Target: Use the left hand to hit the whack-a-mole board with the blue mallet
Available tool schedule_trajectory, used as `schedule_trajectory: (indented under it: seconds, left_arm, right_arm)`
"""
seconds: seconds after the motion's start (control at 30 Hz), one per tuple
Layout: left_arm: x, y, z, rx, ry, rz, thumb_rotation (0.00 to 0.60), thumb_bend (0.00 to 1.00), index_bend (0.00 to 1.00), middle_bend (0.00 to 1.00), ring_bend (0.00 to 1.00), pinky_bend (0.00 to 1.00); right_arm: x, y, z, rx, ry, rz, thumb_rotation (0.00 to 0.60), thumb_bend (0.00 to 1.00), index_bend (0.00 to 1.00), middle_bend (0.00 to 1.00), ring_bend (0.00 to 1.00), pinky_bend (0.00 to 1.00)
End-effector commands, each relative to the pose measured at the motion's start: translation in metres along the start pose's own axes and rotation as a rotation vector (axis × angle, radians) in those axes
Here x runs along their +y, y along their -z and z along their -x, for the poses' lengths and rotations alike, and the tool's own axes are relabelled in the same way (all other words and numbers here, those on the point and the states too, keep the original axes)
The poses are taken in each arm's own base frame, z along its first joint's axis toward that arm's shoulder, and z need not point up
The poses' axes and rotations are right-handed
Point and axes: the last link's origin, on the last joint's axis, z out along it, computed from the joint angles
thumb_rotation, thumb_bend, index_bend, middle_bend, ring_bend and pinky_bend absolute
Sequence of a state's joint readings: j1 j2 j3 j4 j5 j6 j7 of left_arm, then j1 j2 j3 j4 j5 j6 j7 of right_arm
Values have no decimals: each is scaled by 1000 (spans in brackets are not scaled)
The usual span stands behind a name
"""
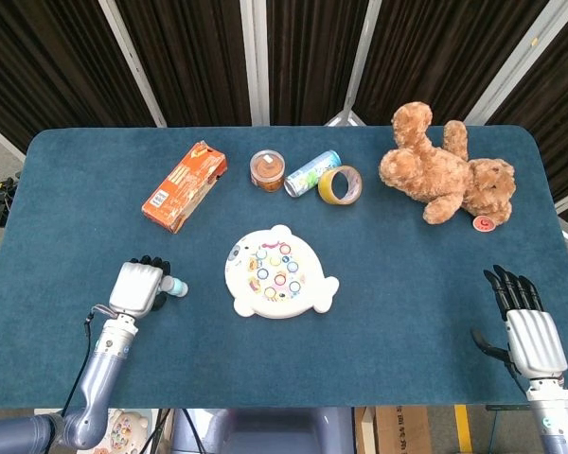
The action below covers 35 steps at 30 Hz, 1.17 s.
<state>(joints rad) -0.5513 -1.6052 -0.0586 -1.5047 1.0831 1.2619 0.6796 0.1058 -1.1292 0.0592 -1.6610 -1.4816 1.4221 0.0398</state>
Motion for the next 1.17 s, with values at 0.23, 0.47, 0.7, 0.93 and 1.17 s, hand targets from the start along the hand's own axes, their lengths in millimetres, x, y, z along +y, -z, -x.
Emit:
schedule_trajectory:
  seconds: [0.23, 0.47, 0.7, 0.93, 1.17]
  left_arm:
    - [-9, 11, -13, 46, 49, -12, 600, 127, 348, 287, 276, 409]
    - [-33, 45, -33, 112, 124, -10, 600, 86, 87, 24, 47, 170]
    - [-77, 102, -39, 154, 120, -52, 600, 44, 0, 0, 0, 27]
    - [-109, 148, -41, 222, 96, -65, 600, 23, 0, 0, 0, 9]
    - [-122, 165, -41, 214, 128, -100, 600, 0, 0, 0, 0, 0]
  right_arm:
    - [1, 0, -1, 0, 0, 1, 600, 320, 0, 0, 0, 0]
    - [-1, 0, -1, 4, 14, -17, 600, 319, 0, 0, 0, 0]
    - [-3, 2, -2, 16, 56, -59, 600, 280, 0, 0, 0, 0]
    - [-4, 3, 0, 30, 80, -66, 600, 234, 0, 0, 0, 0]
    - [-5, 2, 0, 47, 94, -65, 600, 218, 0, 0, 0, 0]
